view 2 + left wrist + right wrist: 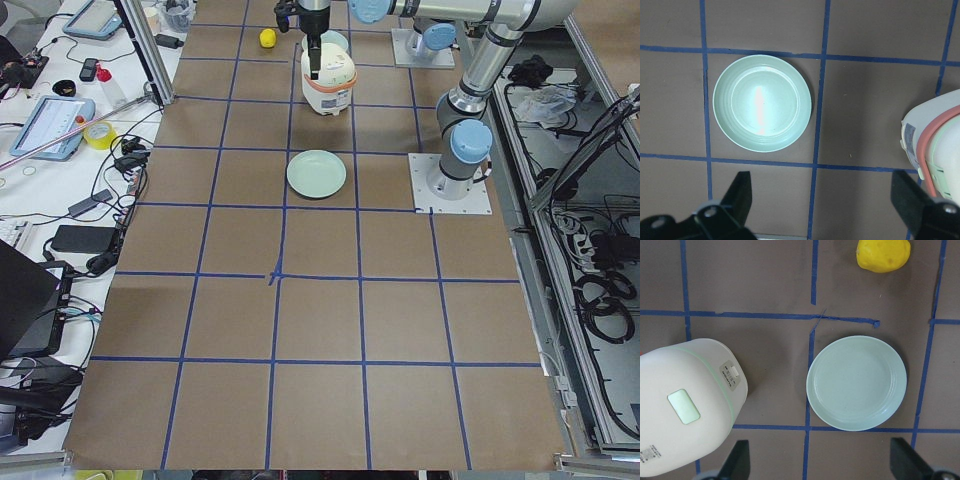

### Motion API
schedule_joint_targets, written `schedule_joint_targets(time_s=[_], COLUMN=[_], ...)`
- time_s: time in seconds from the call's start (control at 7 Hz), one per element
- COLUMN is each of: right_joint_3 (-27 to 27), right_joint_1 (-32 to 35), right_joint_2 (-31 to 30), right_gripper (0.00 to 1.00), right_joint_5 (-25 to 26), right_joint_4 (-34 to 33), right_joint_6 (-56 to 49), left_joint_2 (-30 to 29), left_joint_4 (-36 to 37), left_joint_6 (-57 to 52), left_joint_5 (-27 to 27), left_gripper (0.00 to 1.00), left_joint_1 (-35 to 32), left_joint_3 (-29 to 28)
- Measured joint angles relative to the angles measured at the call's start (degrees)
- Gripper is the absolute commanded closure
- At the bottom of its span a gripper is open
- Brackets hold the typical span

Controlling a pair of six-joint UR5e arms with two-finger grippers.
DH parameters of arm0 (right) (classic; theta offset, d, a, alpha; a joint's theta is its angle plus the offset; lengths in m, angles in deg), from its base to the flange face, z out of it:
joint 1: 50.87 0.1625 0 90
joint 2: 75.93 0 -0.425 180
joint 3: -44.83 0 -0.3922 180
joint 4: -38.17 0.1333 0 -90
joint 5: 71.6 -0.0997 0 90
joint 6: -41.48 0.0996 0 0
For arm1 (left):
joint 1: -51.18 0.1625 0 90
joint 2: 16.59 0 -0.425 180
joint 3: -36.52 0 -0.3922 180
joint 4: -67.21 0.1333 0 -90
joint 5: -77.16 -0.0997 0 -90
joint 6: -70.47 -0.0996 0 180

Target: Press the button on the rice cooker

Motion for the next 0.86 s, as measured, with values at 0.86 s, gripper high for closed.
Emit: schedule_joint_targets(time_s=[0.86], right_joint_3=[-0.92], right_joint_1=[3.53], right_joint_2=[1.89], right_gripper=[1.0], right_joint_5=[-6.8], right_joint_4=[-0.23], right_joint_6=[0.94], left_joint_2=[0.0], left_joint_4=[0.0], left_joint_6=[0.0], left_joint_5=[0.0], left_gripper=[0.0], left_joint_1=[0.0], left_joint_3=[0.0])
